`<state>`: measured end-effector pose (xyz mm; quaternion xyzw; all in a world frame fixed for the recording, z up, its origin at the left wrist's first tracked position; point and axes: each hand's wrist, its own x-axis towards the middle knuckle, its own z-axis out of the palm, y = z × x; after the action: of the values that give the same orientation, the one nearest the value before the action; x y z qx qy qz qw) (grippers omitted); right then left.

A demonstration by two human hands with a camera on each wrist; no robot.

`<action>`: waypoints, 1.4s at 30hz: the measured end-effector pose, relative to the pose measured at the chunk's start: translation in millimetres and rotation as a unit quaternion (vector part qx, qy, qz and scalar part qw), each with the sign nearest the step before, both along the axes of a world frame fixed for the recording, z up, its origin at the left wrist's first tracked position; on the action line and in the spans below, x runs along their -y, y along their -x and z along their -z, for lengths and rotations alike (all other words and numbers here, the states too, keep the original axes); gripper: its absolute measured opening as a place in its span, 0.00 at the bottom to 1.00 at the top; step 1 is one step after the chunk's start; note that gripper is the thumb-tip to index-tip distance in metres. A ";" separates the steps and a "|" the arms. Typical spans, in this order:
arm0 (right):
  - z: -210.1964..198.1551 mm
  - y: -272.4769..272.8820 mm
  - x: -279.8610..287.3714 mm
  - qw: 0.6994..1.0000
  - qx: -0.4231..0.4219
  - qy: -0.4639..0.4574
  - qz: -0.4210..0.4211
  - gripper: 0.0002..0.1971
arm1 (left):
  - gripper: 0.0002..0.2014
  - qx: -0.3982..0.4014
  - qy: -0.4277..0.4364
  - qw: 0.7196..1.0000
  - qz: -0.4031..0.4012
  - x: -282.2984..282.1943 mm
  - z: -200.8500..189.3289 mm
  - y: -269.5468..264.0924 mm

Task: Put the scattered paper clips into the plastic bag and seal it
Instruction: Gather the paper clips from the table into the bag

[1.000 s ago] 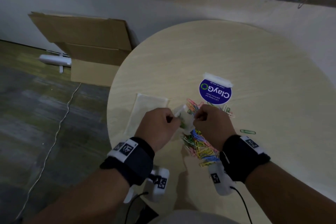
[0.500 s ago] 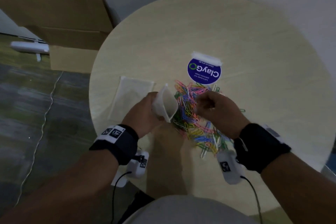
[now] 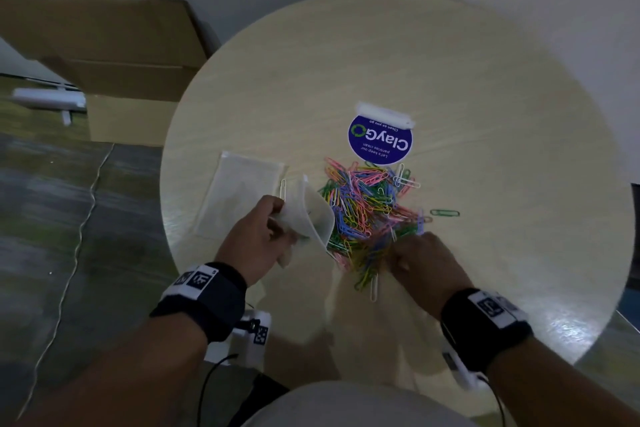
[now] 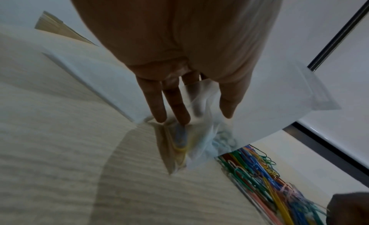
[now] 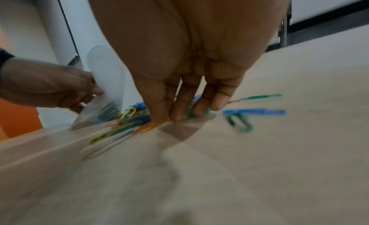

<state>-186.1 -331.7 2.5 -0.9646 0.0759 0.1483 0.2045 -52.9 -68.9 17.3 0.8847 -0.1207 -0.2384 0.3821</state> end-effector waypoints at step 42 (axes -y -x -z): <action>-95.2 -95.9 -35.5 0.991 0.131 -0.034 -0.020 0.08 | 0.14 0.040 0.002 0.999 -0.022 23.2 3.1 6.9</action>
<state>-90.3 -296.3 97.8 -0.9695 0.0246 0.0268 0.2422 -59.8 -92.2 14.3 0.8952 -0.1171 -0.1944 0.3835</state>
